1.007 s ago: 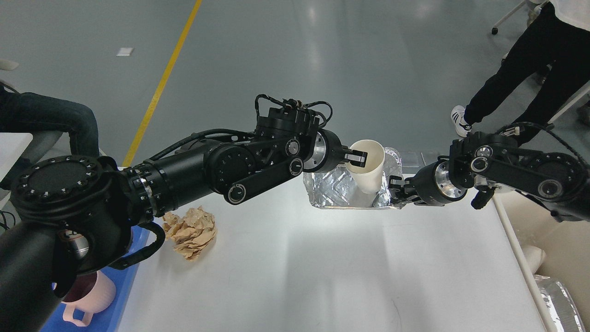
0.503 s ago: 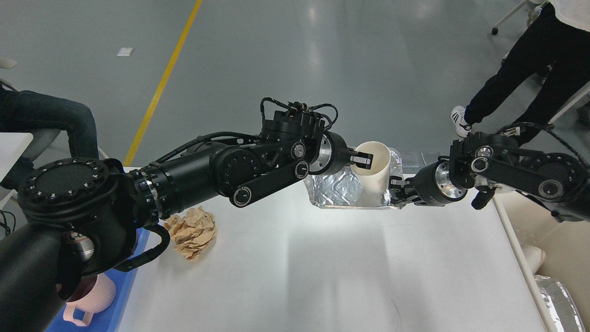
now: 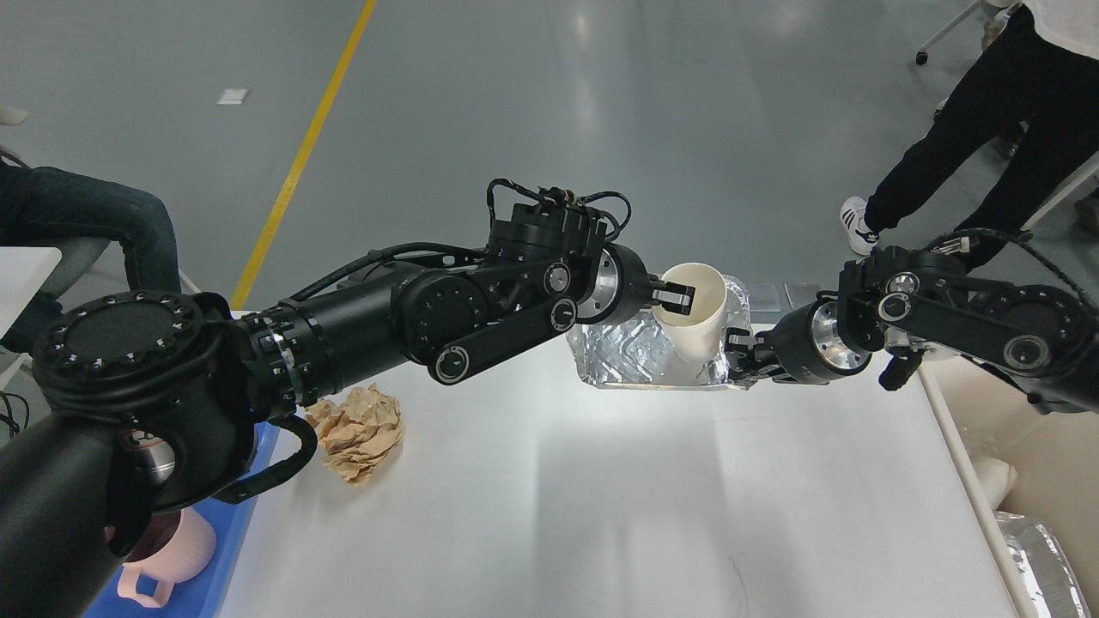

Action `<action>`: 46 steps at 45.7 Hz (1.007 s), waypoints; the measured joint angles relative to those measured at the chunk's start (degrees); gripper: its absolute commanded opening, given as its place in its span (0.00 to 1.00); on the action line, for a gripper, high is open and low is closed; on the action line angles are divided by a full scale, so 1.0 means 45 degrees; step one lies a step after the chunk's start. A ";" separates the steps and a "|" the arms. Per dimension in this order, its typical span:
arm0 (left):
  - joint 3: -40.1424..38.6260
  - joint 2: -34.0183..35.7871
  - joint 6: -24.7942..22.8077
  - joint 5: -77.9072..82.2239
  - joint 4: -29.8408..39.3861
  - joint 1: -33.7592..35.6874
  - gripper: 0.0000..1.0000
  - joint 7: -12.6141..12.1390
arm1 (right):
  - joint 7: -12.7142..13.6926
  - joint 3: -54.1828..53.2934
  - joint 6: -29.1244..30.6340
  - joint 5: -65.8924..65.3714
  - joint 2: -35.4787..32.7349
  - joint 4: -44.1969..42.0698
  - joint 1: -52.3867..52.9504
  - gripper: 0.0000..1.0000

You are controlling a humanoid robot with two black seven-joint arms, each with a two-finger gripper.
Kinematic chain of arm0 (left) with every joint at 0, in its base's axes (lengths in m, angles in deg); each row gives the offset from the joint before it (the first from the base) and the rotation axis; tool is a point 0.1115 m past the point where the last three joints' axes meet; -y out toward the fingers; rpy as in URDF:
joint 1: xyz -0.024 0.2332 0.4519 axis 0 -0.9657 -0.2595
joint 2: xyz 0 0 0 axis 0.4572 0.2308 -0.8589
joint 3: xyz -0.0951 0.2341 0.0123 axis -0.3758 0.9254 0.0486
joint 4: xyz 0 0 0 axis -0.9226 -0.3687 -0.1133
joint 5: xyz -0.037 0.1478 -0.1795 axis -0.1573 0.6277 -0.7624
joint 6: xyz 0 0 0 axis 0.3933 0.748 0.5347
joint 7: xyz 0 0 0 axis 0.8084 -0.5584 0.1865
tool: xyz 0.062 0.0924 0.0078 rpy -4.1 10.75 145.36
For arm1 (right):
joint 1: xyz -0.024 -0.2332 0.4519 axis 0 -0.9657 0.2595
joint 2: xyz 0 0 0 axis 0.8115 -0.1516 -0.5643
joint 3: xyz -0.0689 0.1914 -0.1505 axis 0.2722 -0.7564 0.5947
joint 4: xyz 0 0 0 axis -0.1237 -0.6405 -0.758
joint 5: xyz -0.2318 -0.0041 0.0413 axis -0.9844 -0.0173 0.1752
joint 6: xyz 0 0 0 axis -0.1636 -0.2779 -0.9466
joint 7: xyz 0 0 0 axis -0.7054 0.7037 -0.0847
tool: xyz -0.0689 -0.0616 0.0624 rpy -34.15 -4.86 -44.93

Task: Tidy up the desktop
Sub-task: 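Lower the paper cup into the foil tray held by the right gripper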

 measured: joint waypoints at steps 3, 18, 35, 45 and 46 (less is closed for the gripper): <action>0.0000 0.0000 0.0017 0.0001 -0.0003 -0.0031 0.88 -0.0008 | -0.0002 0.0000 0.0000 0.0000 0.0002 0.0000 -0.0002 0.00; 0.0701 -0.0115 0.0156 0.0010 -0.0053 -0.0005 0.88 -0.0013 | -0.0002 0.0000 0.0000 0.0000 0.0020 0.0000 -0.0002 0.00; 0.0820 -0.0395 0.0569 0.0113 -0.0218 0.0045 0.88 -0.0013 | -0.0002 -0.0017 0.0000 0.0000 0.0021 0.0020 -0.0002 0.00; 0.0814 -0.0428 0.0588 0.0120 -0.0235 0.0085 0.89 -0.0055 | -0.0002 -0.0017 0.0000 0.0000 0.0021 0.0020 0.0015 0.00; 0.0812 -0.0429 0.0588 0.0120 -0.0236 0.0089 0.89 -0.0056 | -0.0001 -0.0017 0.0000 0.0000 0.0021 0.0020 0.0015 0.00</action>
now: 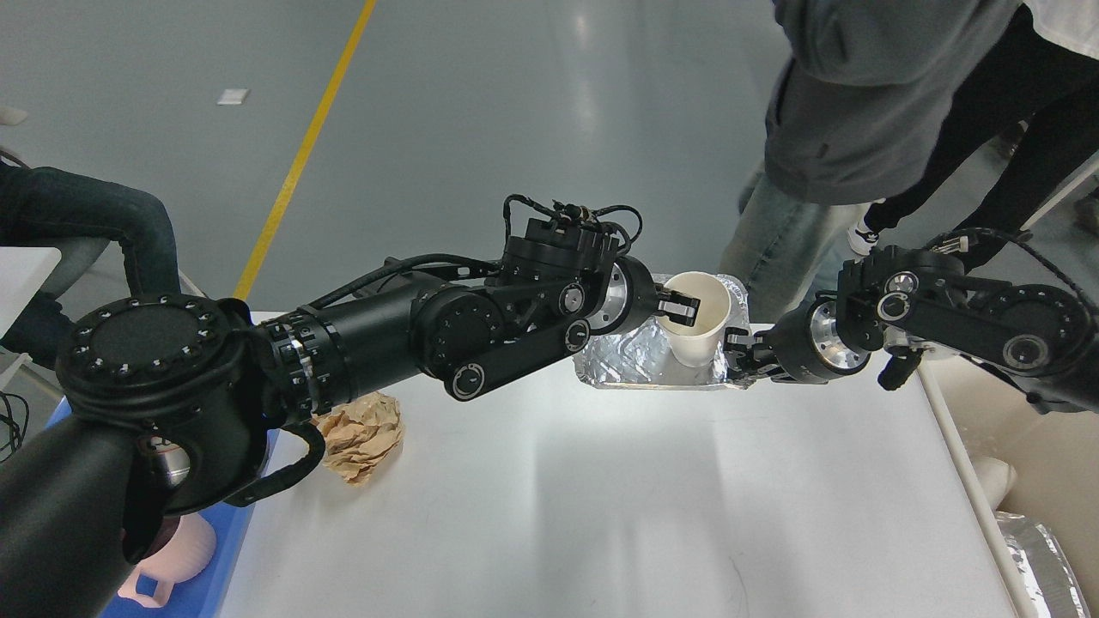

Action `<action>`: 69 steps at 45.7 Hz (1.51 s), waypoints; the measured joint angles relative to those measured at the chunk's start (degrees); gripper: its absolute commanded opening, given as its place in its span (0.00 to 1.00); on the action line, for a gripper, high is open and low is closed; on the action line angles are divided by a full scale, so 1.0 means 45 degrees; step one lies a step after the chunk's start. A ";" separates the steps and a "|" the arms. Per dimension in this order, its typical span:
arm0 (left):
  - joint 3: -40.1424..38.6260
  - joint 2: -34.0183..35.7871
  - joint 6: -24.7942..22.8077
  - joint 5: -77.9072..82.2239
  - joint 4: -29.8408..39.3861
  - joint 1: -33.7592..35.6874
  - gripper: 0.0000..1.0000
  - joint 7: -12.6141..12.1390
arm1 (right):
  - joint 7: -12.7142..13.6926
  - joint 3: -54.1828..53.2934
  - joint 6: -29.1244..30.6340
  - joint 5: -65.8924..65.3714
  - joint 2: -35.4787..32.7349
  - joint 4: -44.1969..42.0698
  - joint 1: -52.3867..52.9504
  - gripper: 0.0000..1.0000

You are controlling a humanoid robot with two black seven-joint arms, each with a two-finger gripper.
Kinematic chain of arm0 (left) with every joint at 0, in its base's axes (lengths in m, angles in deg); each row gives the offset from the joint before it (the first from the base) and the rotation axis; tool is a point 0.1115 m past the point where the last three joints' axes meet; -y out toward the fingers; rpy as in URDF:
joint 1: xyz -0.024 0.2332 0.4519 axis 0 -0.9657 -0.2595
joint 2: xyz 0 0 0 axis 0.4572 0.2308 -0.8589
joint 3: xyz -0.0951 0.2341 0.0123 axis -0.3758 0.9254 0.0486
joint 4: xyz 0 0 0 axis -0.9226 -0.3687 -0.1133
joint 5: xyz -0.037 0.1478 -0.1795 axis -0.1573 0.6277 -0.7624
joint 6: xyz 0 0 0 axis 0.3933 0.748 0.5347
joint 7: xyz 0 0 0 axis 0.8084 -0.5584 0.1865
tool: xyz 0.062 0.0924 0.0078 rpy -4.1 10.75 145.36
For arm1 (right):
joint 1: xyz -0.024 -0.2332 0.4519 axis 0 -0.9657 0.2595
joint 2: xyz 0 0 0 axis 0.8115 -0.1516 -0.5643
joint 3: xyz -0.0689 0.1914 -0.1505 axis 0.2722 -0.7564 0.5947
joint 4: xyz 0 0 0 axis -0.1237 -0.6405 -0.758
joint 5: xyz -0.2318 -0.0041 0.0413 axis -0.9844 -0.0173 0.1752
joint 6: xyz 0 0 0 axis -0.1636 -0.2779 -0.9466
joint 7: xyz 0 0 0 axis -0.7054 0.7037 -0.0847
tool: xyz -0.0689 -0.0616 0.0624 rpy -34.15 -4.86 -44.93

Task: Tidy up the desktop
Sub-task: 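Lower the paper cup into the foil tray held by the right gripper, then release the cup and withdraw the left gripper toward the blue bin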

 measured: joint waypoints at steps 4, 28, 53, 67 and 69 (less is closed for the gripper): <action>-0.0009 -0.0001 0.0000 0.0000 -0.0003 0.0015 0.89 0.0000 | 0.0000 0.0000 0.0000 0.0000 0.0000 0.0000 0.0001 0.00; -0.0710 0.0048 0.0063 -0.0369 0.0007 0.0297 0.95 0.0194 | 0.0000 0.0017 0.0000 -0.0017 0.0033 -0.0025 0.0001 0.00; -0.3102 0.3592 0.1109 -0.2190 0.2512 0.0776 0.96 0.0026 | 0.0001 0.0056 0.0001 -0.0021 -0.0308 -0.0025 -0.0057 0.00; -0.1754 1.0763 0.2063 -0.1558 0.8058 -0.0207 0.96 0.0101 | -0.0006 0.0057 -0.0005 -0.0021 -0.0217 -0.0017 -0.0119 0.00; -0.1717 1.1732 0.2352 -0.1083 0.8780 -0.0606 0.96 0.0101 | -0.0010 0.0057 -0.0013 -0.0020 -0.0206 -0.0017 -0.0140 0.00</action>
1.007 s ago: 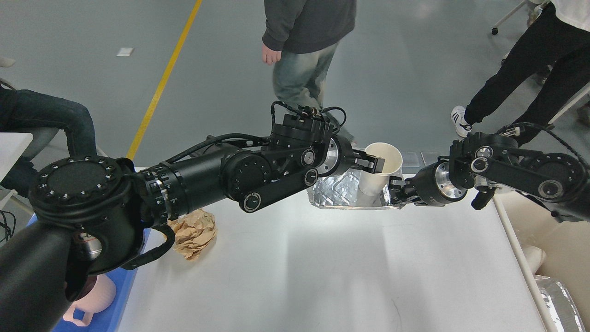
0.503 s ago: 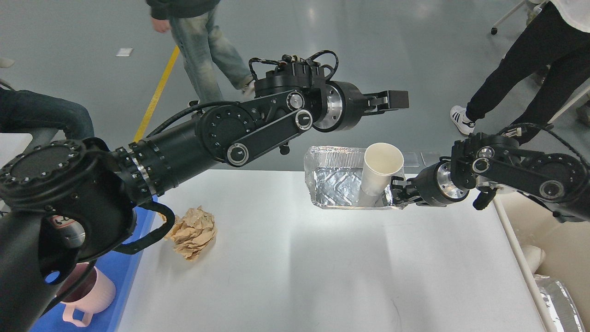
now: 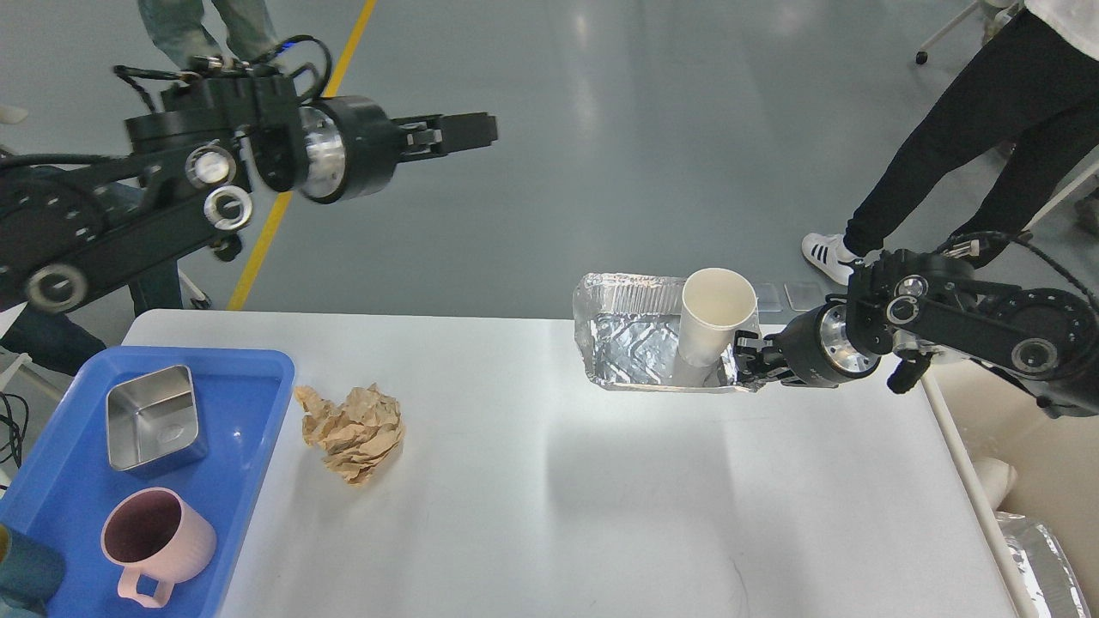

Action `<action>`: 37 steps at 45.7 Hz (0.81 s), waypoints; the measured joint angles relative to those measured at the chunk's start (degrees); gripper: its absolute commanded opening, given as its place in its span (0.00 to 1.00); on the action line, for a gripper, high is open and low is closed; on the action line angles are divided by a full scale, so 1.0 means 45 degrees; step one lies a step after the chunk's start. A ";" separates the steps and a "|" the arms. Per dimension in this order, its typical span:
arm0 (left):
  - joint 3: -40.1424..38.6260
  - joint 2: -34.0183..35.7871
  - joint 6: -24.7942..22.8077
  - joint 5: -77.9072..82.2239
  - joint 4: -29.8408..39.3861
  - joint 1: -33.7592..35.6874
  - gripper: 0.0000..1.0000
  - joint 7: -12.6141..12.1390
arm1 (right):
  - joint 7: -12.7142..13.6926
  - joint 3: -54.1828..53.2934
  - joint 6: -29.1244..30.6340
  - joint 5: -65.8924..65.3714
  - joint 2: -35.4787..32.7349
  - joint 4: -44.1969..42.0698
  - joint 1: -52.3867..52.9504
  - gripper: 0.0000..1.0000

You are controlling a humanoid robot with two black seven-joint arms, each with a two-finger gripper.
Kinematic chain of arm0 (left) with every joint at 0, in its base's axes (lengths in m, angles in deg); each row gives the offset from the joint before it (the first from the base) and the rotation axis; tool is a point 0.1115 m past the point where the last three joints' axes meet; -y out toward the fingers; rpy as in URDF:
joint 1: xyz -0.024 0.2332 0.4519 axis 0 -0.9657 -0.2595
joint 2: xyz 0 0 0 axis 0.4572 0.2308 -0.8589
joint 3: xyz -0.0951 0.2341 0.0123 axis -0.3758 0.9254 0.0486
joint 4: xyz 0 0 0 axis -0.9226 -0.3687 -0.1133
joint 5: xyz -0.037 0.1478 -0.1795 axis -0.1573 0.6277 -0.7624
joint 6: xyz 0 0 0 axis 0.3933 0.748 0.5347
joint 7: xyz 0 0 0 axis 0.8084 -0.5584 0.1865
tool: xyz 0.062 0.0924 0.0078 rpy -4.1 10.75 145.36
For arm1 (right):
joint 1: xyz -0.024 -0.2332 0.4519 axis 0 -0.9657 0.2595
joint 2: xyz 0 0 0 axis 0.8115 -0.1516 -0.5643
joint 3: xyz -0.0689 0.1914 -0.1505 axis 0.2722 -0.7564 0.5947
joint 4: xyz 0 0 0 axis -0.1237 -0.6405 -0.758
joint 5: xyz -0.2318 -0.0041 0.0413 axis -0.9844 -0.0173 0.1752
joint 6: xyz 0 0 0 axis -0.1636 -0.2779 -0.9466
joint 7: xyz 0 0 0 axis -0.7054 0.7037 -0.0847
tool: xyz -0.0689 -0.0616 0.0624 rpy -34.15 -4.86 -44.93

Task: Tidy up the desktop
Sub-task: 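Release the cup and withdraw the left gripper toward the blue bin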

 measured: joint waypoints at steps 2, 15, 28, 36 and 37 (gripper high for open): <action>0.0010 0.0981 0.0333 0.0626 0.0729 -0.0524 0.96 0.0006 | -0.0004 0.0000 -0.0004 -0.0001 0.0006 -0.0002 -0.0018 0.00; -0.0029 0.4848 0.2906 0.3116 0.3146 -0.4494 0.96 0.0141 | -0.0008 0.0000 0.0009 0.0000 -0.0014 0.0015 -0.0032 0.00; -0.0042 0.6450 0.3993 0.3535 0.3589 -0.6693 0.96 0.0691 | -0.0008 0.0000 0.0013 0.0000 0.0025 0.0004 0.0001 0.00; -0.0045 0.6865 0.4213 0.3542 0.3711 -0.7807 0.96 0.1099 | -0.0008 0.0000 0.0013 0.0000 0.0032 -0.0006 0.0002 0.00; -0.0048 0.6892 0.4255 0.3542 0.3719 -0.7896 0.96 0.1113 | -0.0008 0.0000 0.0013 0.0000 0.0037 -0.0006 0.0001 0.00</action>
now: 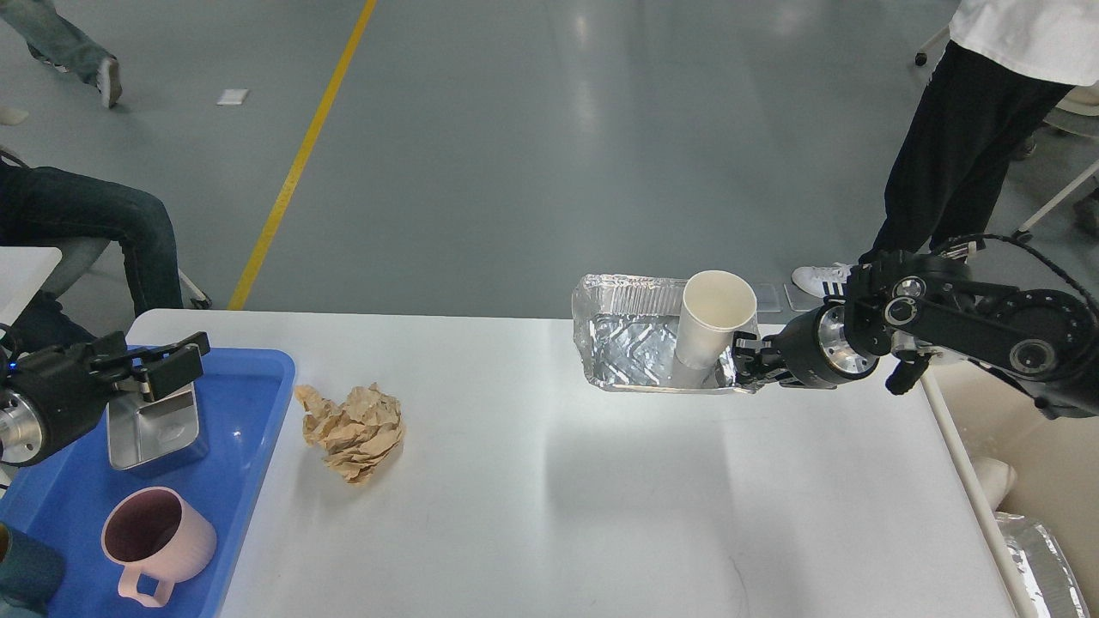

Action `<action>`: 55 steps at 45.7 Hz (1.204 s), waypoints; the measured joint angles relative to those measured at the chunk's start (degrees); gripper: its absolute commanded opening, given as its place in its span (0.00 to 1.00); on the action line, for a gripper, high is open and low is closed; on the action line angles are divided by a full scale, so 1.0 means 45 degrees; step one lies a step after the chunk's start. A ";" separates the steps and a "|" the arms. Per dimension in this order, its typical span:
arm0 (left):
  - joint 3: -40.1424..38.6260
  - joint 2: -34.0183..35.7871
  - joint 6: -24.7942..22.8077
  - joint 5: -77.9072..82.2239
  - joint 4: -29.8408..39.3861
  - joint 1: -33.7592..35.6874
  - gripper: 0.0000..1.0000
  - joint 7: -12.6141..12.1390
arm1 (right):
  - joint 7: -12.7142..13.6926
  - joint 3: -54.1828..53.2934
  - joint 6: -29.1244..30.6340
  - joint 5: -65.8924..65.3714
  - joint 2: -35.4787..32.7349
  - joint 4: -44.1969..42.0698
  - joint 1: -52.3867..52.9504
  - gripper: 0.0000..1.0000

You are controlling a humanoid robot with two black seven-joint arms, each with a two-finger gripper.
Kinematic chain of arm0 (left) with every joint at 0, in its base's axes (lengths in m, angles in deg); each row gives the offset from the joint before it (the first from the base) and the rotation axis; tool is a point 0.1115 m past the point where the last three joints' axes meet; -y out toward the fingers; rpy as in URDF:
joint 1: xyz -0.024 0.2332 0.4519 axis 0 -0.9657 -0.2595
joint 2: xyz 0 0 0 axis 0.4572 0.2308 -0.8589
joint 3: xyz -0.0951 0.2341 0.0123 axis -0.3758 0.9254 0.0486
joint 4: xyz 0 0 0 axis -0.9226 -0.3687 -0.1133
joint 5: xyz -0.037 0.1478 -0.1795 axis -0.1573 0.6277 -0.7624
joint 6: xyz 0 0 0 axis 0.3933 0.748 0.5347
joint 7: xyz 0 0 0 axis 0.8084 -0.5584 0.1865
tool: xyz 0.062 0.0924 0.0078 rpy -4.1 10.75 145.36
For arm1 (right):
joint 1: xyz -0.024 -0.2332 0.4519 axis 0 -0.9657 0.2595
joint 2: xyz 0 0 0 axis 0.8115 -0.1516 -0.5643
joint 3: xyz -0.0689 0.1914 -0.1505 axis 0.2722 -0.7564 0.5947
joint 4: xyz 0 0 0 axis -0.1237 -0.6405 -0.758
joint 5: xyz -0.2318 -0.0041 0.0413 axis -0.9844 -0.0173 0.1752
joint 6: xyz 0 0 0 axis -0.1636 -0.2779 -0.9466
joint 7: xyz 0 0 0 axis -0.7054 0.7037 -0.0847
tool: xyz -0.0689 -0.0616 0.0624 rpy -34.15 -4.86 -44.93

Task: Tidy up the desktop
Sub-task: 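Release the cup and withdraw the left gripper toward the blue bin, then reach the left gripper to the crumpled brown paper and grasp it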

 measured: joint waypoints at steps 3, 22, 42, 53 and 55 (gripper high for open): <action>-0.0012 0.0060 0.0138 -0.0005 0.0011 -0.0219 0.96 0.0015 | 0.0000 0.0000 0.0000 0.0000 0.0016 0.0001 -0.0027 0.00; 0.0087 -0.2425 -0.0713 -0.0184 -0.2433 -0.0707 0.96 -0.0094 | -0.0003 -0.0002 0.0000 -0.0001 0.0049 0.0001 -0.0076 0.00; 0.0102 -0.8273 -0.1536 0.0018 -0.7151 -0.0214 0.96 0.0030 | -0.0002 -0.0019 0.0000 0.0000 -0.0071 0.0002 -0.0076 0.00; 0.0600 -0.8899 -0.1537 0.0021 -0.7530 -0.0331 0.96 0.0071 | -0.0002 -0.0023 -0.0001 0.0000 -0.0048 0.0004 -0.0060 0.00; 0.0745 -0.8935 -0.1537 0.0021 -0.7646 -0.0341 0.96 0.0076 | -0.0002 -0.0026 -0.0004 -0.0001 -0.0048 0.0002 -0.0060 0.00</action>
